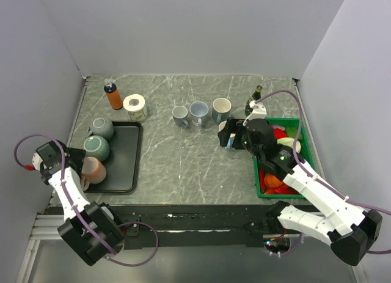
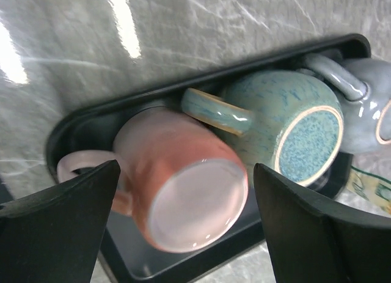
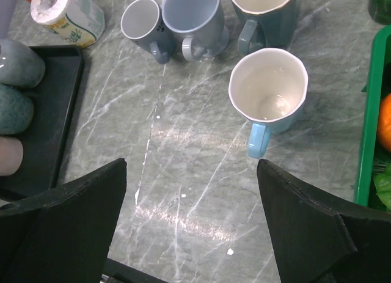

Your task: Turn the mug right side up

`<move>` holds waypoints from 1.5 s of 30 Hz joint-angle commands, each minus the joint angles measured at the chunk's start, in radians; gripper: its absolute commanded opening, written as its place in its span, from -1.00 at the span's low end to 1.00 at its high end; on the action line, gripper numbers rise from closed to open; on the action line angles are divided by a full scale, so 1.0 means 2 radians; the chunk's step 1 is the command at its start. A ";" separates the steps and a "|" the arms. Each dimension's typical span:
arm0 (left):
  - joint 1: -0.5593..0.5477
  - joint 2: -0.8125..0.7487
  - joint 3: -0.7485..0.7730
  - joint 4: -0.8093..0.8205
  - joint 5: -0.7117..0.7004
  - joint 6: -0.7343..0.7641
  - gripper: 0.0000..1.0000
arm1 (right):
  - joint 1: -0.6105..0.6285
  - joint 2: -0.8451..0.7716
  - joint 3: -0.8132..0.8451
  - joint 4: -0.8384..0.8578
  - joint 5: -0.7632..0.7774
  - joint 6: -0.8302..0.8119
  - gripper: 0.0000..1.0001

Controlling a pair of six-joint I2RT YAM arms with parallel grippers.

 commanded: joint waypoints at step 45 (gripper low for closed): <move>-0.281 -0.056 -0.045 0.009 -0.051 -0.089 0.45 | 0.001 0.028 -0.017 0.057 -0.041 0.013 0.83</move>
